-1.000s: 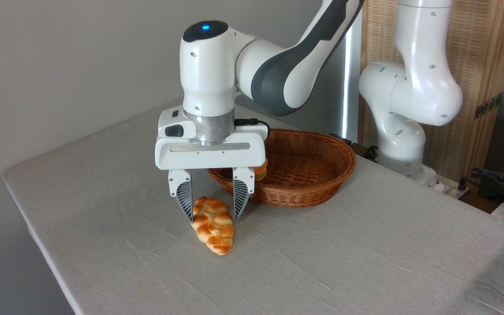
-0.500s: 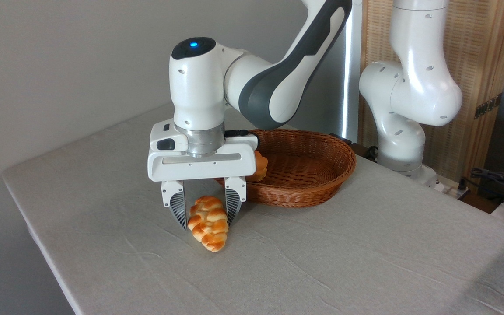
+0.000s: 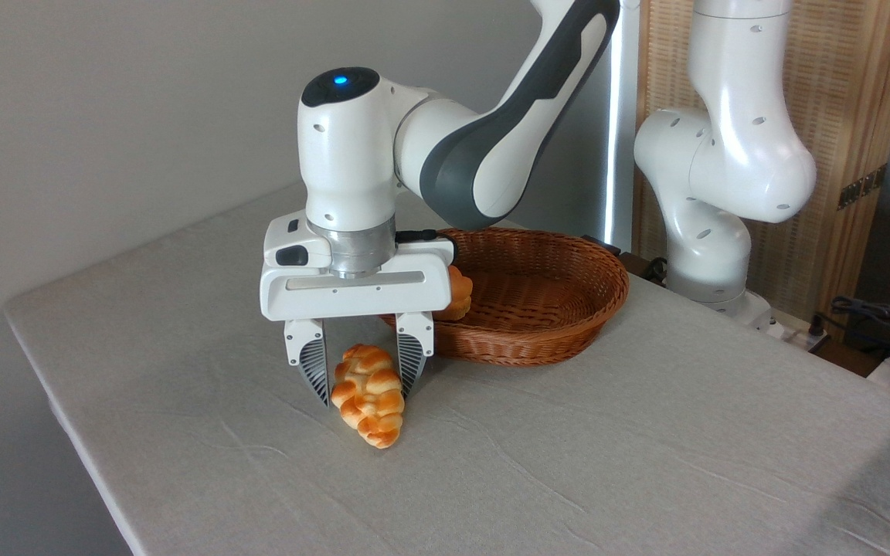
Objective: Put bread into the basket
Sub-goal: 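Close the gripper around the braided bread roll, then lift the braided roll up off the table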
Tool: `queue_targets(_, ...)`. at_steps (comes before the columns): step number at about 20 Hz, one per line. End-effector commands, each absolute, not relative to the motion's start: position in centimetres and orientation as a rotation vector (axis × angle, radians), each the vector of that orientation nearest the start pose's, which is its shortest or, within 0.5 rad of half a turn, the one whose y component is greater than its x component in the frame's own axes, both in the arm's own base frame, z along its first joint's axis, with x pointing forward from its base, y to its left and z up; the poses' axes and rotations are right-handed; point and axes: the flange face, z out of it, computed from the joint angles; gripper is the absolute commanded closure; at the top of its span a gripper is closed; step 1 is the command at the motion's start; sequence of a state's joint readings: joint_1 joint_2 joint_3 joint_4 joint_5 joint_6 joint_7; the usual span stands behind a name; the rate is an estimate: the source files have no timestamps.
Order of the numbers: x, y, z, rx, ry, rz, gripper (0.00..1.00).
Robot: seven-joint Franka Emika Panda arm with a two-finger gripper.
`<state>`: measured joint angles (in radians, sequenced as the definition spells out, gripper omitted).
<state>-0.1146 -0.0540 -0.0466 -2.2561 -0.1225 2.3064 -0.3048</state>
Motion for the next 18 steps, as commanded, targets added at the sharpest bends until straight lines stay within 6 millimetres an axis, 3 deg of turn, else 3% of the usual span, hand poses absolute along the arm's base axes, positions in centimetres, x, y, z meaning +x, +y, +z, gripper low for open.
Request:
queue_targets(1, 51.9, -9.3, 39.3, -3.233, -0.373, -0.12, 0.0)
queue_targets(8, 52.1, -9.4, 38.6, -3.234, -0.325, -0.106, 0.02)
queue_targets(10, 52.0, -9.9, 38.1, -3.237, -0.263, -0.093, 0.26)
queue_targets(14, 52.5, -10.1, 39.1, -3.242, -0.223, -0.124, 0.5)
queue_targets(16, 52.8, -10.1, 39.7, -3.245, -0.199, -0.142, 0.56)
queue_targets(18, 52.9, -10.0, 40.0, -3.25, -0.097, -0.125, 0.7)
